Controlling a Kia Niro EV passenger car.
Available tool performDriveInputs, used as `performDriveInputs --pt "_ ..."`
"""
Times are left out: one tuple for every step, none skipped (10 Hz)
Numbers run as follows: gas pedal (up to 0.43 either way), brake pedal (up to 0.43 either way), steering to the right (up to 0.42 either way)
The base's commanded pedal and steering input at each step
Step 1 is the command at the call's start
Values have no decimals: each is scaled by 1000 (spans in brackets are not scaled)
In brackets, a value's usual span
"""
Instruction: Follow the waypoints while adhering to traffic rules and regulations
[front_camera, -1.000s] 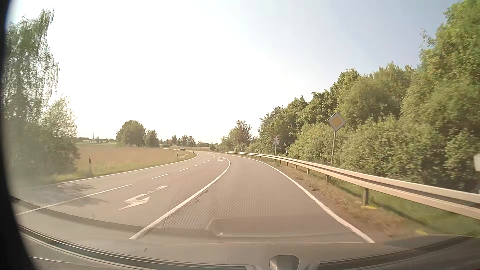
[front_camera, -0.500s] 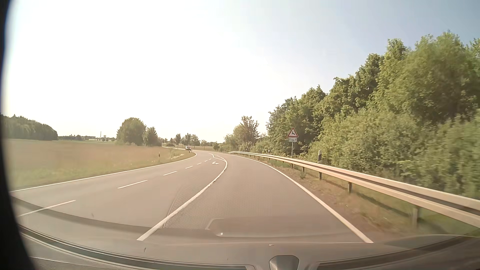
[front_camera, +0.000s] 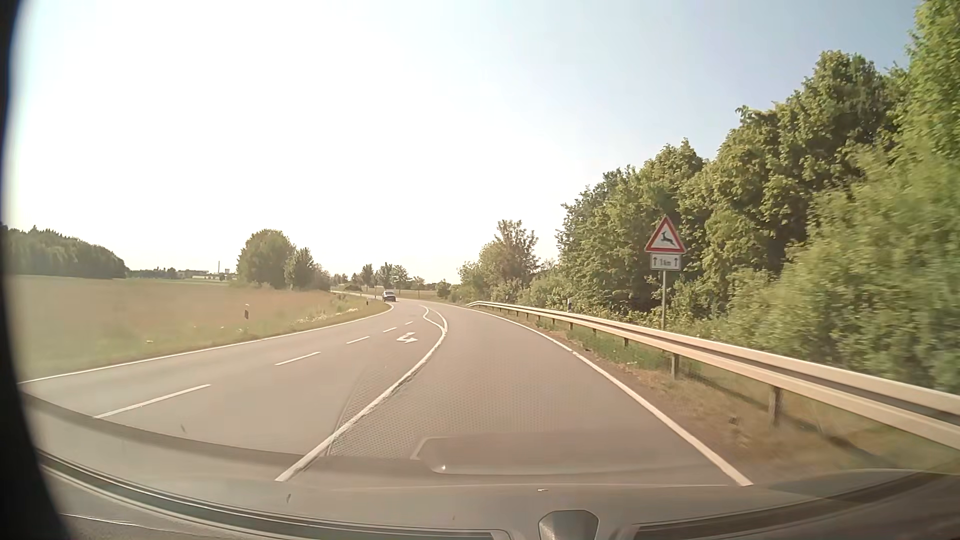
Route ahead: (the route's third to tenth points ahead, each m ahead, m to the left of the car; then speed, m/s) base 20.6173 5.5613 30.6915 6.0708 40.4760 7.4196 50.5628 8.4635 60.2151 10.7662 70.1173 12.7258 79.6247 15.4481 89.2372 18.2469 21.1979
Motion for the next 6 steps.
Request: performDriveInputs --pt "240 6 -15" --pt "240 6 -16" --pt "240 6 -16" --pt "240 6 -18" --pt "240 6 -18" --pt "240 6 -18"
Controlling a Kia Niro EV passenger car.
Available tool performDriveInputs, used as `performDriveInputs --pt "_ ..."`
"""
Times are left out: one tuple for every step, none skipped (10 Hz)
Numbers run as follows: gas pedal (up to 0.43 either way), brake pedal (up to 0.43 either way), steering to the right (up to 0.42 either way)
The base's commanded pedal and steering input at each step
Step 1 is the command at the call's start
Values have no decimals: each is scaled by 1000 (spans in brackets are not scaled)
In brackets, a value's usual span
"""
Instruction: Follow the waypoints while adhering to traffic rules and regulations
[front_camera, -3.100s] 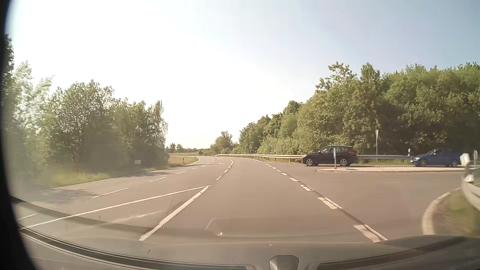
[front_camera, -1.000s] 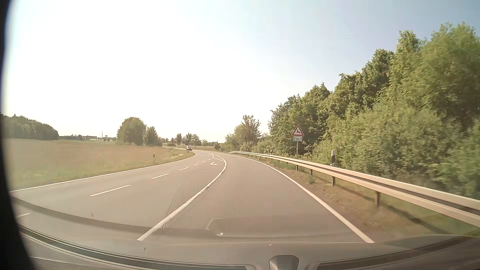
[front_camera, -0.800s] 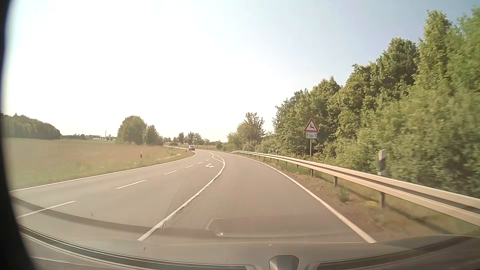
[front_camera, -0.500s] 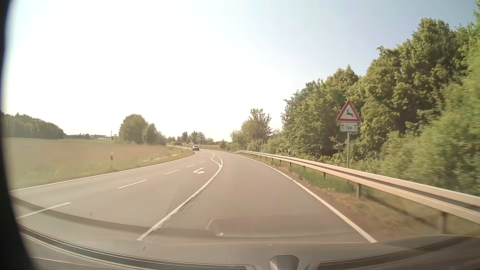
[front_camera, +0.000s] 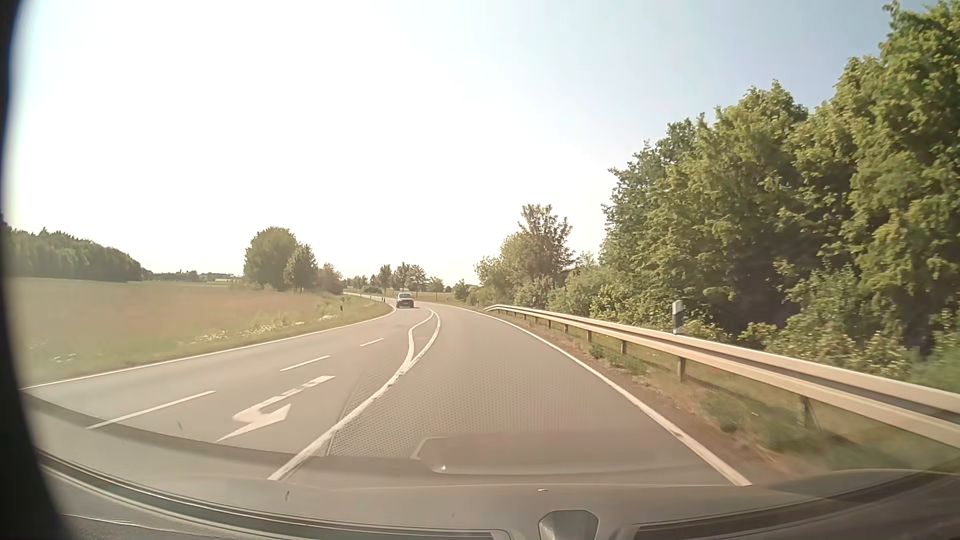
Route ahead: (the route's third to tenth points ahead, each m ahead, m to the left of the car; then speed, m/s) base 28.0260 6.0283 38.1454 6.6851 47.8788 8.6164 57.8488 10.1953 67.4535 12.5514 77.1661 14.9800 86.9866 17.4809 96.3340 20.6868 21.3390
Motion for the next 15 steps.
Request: performDriveInputs --pt "240 6 -19" --pt "240 6 -18" --pt "240 6 -18" --pt "240 6 -19" --pt "240 6 -19" --pt "240 6 -20" --pt "240 6 -21" --pt "240 6 -21" --pt "240 6 -21" --pt "240 6 -21" --pt "240 6 -21" --pt "240 6 -20" --pt "240 6 -20" --pt "240 6 -20" --pt "240 6 -20"
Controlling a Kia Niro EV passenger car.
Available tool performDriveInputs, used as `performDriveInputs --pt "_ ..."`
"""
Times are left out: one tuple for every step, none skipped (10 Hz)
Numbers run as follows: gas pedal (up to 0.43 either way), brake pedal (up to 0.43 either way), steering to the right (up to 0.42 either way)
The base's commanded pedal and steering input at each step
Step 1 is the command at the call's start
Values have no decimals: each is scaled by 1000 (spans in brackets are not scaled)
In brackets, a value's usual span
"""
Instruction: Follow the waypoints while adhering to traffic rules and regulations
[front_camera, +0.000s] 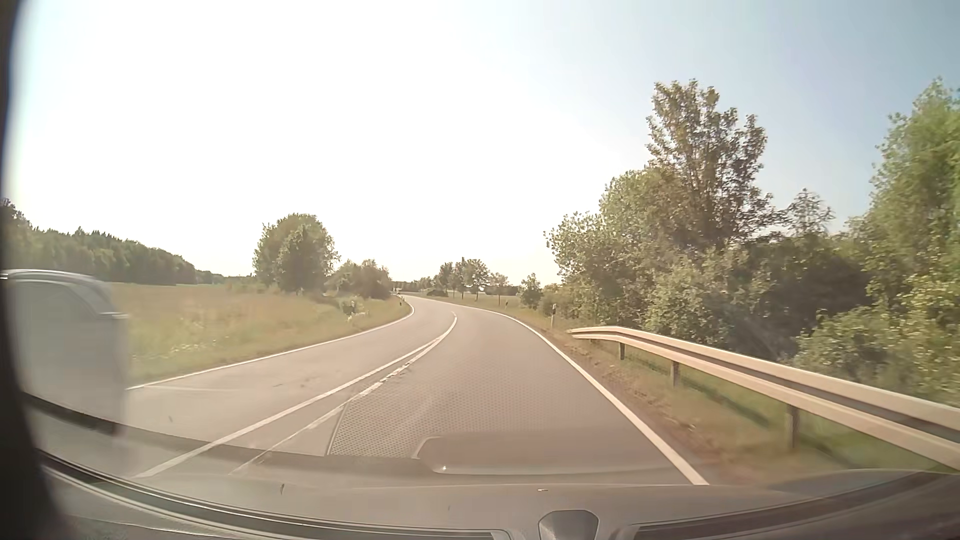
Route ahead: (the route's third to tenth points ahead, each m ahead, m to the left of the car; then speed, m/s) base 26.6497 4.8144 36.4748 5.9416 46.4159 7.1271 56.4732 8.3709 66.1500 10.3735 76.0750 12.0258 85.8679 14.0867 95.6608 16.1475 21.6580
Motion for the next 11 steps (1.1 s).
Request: performDriveInputs --pt "240 6 -19" --pt "240 6 -18" --pt "240 6 -16" --pt "240 6 -16" --pt "240 6 -14" --pt "240 6 -14" --pt "240 6 -14" --pt "240 6 -13" --pt "240 6 -13" --pt "248 6 -13" --pt "248 6 -13"
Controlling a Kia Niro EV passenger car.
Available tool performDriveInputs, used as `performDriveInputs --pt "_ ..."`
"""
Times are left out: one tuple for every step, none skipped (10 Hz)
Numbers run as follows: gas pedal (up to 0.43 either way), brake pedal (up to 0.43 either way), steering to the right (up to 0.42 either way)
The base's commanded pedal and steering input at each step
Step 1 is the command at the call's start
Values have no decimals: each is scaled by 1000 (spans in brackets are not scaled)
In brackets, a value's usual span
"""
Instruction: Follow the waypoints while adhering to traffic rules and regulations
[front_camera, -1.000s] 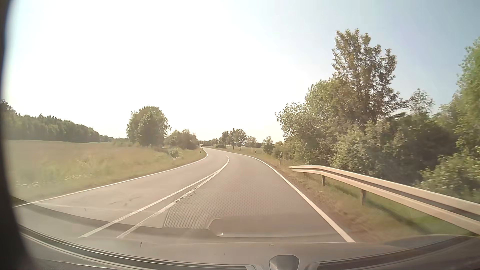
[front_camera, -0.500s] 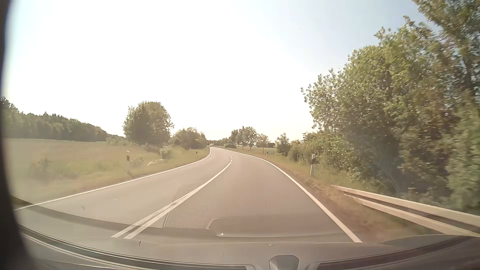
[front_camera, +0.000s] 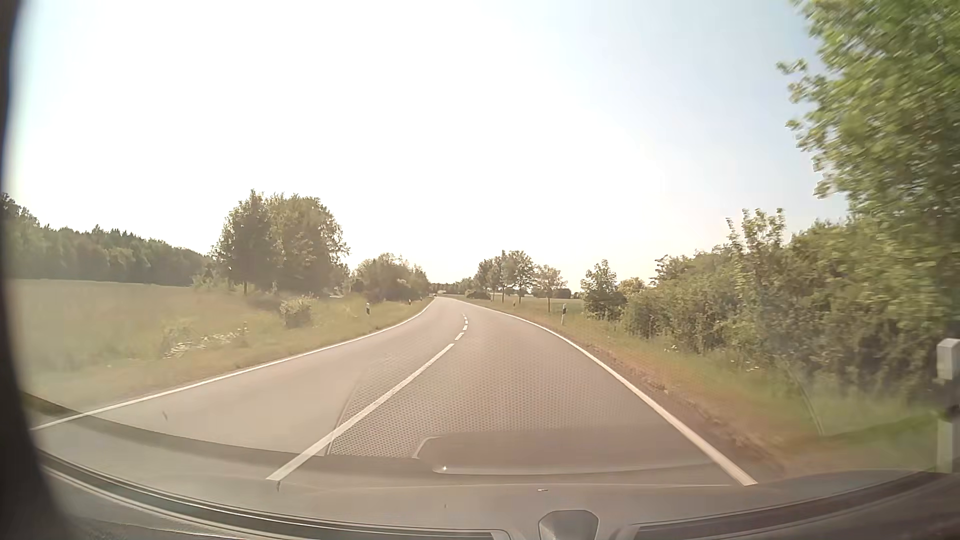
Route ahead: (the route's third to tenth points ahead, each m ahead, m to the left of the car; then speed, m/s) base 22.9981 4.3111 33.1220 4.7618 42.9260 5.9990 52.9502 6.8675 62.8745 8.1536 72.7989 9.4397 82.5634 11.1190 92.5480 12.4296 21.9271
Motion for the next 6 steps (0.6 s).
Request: performDriveInputs --pt "248 6 -12" --pt "248 6 -11" --pt "248 6 -11" --pt "248 6 -11" --pt "248 6 -11" --pt "248 6 -11"
